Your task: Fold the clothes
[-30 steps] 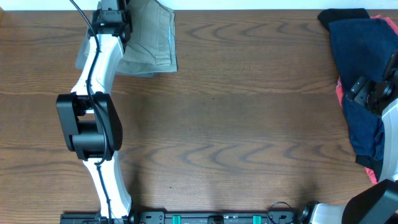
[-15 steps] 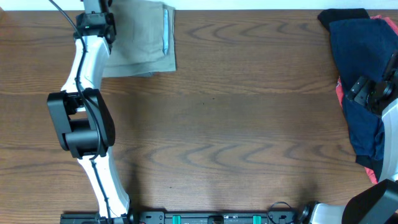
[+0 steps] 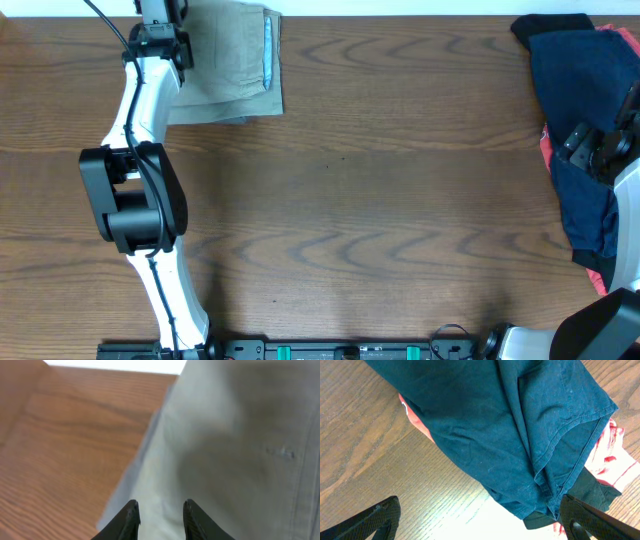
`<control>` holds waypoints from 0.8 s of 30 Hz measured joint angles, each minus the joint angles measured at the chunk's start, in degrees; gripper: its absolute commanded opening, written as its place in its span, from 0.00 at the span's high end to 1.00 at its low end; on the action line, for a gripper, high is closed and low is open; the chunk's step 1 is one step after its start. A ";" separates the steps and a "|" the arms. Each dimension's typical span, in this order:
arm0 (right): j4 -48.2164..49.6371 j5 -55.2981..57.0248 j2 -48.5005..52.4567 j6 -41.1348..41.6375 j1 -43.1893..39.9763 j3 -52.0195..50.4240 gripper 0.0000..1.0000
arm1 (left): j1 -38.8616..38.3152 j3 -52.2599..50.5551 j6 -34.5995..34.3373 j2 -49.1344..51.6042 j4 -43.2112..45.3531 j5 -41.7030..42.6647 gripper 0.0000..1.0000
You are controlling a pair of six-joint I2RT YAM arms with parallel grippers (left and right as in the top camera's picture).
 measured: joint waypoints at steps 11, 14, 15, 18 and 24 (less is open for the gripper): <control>0.00 0.00 0.00 0.00 0.00 0.00 0.01 | 0.17 -1.18 -5.40 0.00 -7.48 9.42 0.69; 0.00 0.00 0.00 0.00 0.00 0.00 0.01 | 0.20 -2.23 -5.88 0.00 -8.20 10.75 0.69; 0.00 0.00 0.00 0.00 0.00 0.00 0.01 | 0.26 -2.40 -5.90 0.00 -8.61 11.13 0.69; 0.00 0.00 0.00 0.00 0.00 0.00 0.01 | 0.76 -2.43 -6.08 0.02 -10.16 11.74 0.69; 0.00 0.00 0.00 0.00 0.00 0.00 0.01 | 2.32 -2.45 -6.10 0.02 -14.12 11.89 0.68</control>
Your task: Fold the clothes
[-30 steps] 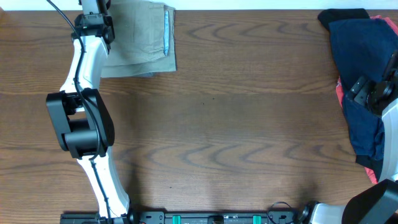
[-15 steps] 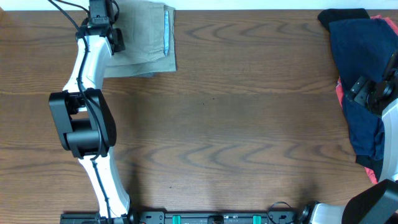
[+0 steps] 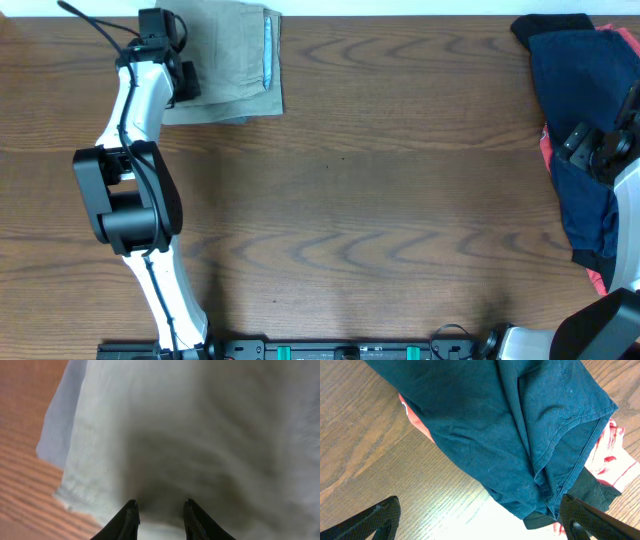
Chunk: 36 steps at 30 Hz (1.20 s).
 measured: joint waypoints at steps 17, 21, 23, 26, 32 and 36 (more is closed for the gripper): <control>0.00 0.00 0.00 0.00 0.00 0.00 0.01 | 0.22 -0.15 -0.20 -4.74 5.29 2.62 0.94; 0.00 0.00 0.00 0.00 0.00 0.00 0.01 | 0.22 -0.15 -0.63 -5.22 5.86 5.25 0.94; 0.00 0.00 0.00 0.00 0.00 0.00 0.01 | 0.22 -0.15 -0.98 -4.83 5.81 5.79 0.94; 0.00 0.00 0.00 0.00 0.00 0.00 0.01 | 0.22 -0.15 -1.36 -3.87 5.73 6.23 0.94; 0.00 0.00 0.00 0.00 0.00 0.00 0.01 | 0.22 -0.15 -1.53 0.15 3.76 6.97 0.94; 0.00 0.00 0.00 0.00 0.00 0.00 0.01 | 0.22 -0.15 -1.55 1.88 1.68 7.06 0.94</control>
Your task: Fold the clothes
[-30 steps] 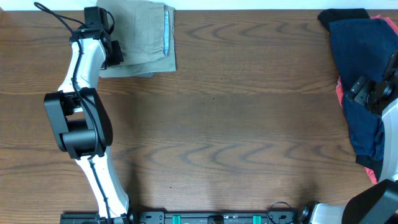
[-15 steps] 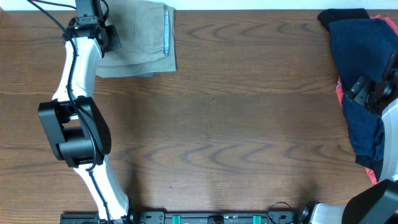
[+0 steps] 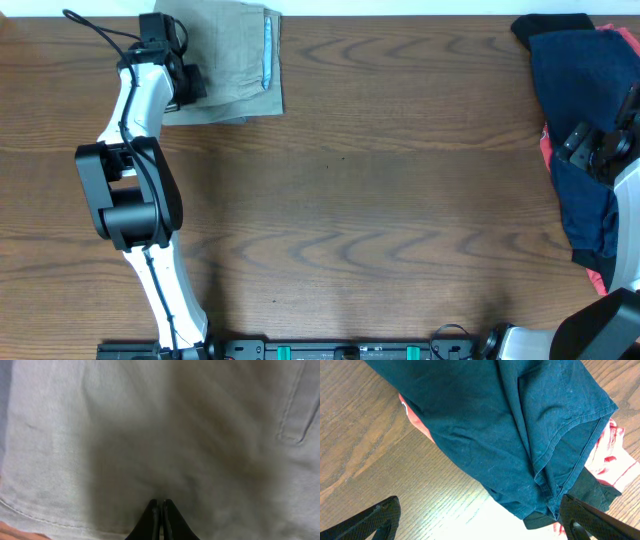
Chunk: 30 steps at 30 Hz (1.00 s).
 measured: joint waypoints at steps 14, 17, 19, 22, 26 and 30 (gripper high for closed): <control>0.00 0.00 0.00 0.00 0.00 0.00 0.01 | -0.02 -0.70 -1.14 -10.60 -7.76 0.24 0.83; 0.00 0.00 0.00 0.00 0.00 0.00 0.01 | -0.02 -0.68 -3.41 -18.32 -10.97 0.26 0.51; 0.00 0.00 0.00 0.00 0.00 0.00 0.01 | -0.02 -0.52 -5.07 -23.12 -14.14 1.33 0.41; 0.00 0.00 0.00 0.00 0.00 0.00 0.01 | -0.02 -0.33 -6.75 -28.55 -20.79 4.26 0.34; 0.00 0.00 0.00 0.00 0.00 0.00 0.01 | -0.13 -0.31 -7.74 -31.89 -30.93 7.61 0.28; 0.00 0.02 0.00 0.00 0.00 0.00 0.01 | -0.85 -0.33 -8.13 -32.68 -39.01 8.96 0.27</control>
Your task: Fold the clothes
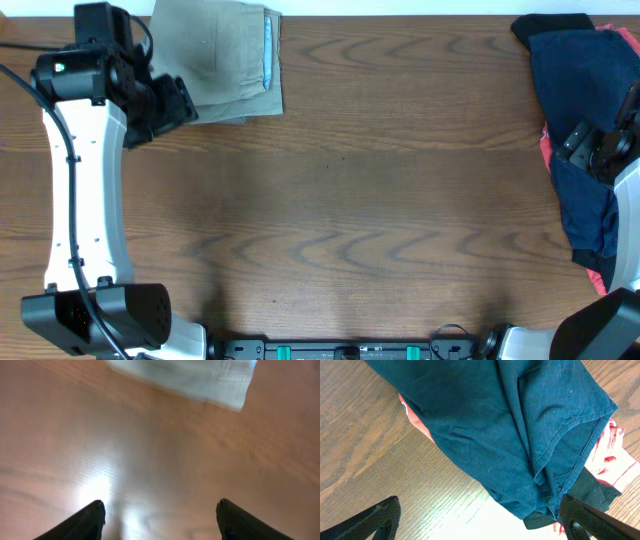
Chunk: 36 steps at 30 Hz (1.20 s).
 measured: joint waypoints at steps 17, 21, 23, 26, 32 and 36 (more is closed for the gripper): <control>0.00 -0.02 0.00 0.00 0.00 0.00 0.01 | -10.97 -8.46 2.45 -27.80 -3.82 1.31 0.23; 0.02 -0.02 0.00 0.00 0.00 0.00 0.01 | -12.39 -18.36 1.95 -37.40 -2.47 1.36 0.17; 0.02 -0.02 0.00 0.00 0.00 0.00 0.01 | -12.74 -24.02 1.05 -41.86 -1.22 1.36 0.02; 0.02 0.00 0.00 0.00 0.00 0.00 0.01 | -12.83 -32.00 -2.58 -48.39 0.63 1.33 0.02; -0.02 -0.02 0.00 0.00 0.00 0.00 0.01 | -12.83 -40.50 -9.42 -55.32 0.26 1.33 0.02; 0.00 -0.02 0.00 0.00 0.00 0.00 0.01 | -12.83 -41.57 -11.37 -55.49 -0.20 1.33 0.02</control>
